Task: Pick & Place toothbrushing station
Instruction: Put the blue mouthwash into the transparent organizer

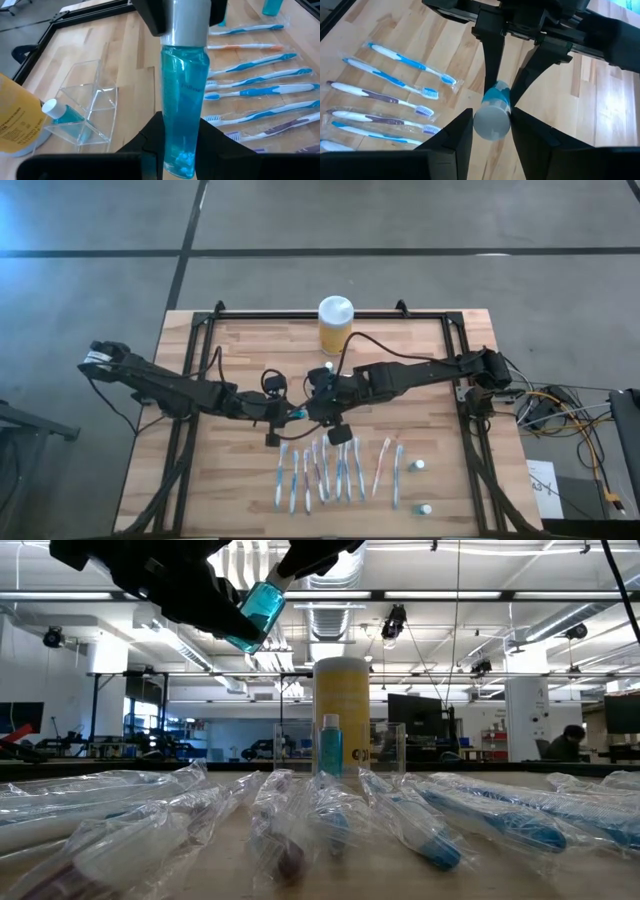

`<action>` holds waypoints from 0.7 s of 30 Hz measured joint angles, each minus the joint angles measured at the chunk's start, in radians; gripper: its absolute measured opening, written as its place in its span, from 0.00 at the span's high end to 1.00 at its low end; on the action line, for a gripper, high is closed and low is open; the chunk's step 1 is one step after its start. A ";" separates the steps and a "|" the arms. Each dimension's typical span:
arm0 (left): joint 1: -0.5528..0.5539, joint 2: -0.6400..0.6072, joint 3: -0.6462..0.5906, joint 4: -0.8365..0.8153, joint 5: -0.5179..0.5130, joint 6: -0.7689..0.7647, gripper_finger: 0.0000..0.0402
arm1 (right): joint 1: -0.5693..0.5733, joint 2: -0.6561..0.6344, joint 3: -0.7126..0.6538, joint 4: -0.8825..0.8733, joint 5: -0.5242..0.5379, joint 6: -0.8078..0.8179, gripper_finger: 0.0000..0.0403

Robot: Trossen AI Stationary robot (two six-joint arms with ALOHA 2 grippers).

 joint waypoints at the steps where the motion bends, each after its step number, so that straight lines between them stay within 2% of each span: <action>1: 0.000 0.000 0.000 0.000 0.000 0.000 0.83 | 0.000 0.000 0.000 0.000 0.000 0.000 0.69; 21: 0.006 0.000 0.000 -0.001 0.000 -0.001 0.83 | -0.005 0.003 -0.001 0.000 0.001 -0.005 0.78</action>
